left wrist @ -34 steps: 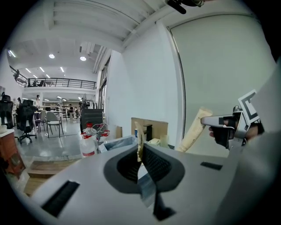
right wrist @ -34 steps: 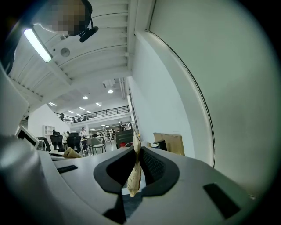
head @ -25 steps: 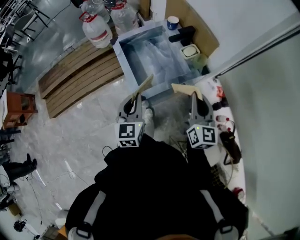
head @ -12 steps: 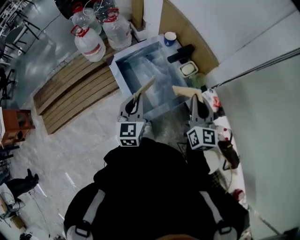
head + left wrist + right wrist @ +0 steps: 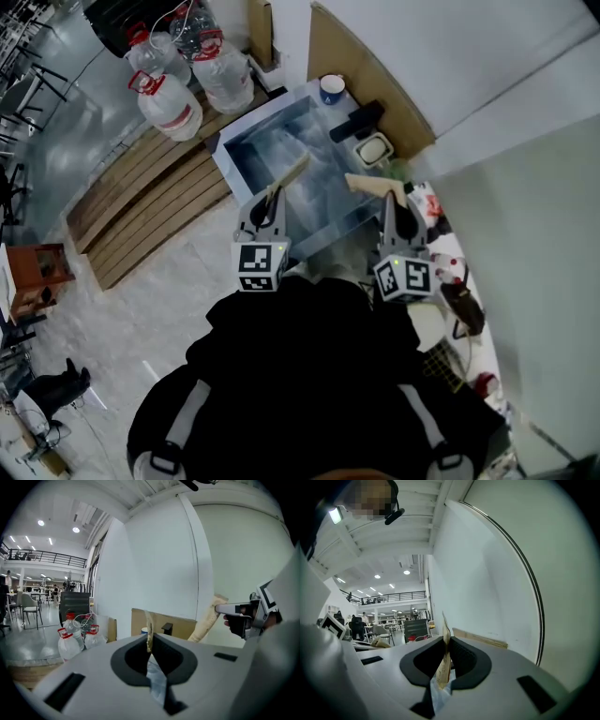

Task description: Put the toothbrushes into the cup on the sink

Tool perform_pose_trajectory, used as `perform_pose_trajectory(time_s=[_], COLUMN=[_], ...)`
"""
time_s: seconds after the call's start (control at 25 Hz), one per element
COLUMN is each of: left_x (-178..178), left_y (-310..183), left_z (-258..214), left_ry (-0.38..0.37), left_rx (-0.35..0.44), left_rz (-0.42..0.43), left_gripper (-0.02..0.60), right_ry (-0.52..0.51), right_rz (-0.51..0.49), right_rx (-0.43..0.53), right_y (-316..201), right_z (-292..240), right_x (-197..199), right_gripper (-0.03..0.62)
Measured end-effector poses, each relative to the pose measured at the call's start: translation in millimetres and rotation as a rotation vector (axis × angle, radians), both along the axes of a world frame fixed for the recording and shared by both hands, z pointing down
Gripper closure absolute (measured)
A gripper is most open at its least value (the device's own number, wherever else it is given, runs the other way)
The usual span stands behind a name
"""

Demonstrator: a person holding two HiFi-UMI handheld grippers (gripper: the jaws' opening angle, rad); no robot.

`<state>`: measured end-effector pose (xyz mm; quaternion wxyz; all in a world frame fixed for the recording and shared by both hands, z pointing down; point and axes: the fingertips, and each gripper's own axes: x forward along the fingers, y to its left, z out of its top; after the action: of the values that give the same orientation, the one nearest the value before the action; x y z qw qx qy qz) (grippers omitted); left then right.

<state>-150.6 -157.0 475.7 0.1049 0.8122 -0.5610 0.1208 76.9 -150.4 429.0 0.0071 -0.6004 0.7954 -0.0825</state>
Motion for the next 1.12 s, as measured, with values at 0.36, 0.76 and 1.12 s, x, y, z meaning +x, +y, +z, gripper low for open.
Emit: perform_pose_trajectory(time_s=[0.36, 0.76, 1.12], left_x=[17, 45, 62], left_y=[-48, -131, -203], left_z=[-7, -13, -16], left_ry=[-0.043, -0.114, -0.18], left_rx=[-0.011, -0.015, -0.015], left_rz=[0.012, 0.049, 0.07], left_gripper=[0.577, 0.577, 0.577], right_ry=[0.0, -0.025, -0.03], right_rz=[0.015, 0.025, 0.029], right_rx=[-0.011, -0.027, -0.027], right_y=[-21, -35, -47], right_z=[-3, 11, 11], right_x=[25, 49, 60], right_gripper=[0.554, 0.554, 0.554])
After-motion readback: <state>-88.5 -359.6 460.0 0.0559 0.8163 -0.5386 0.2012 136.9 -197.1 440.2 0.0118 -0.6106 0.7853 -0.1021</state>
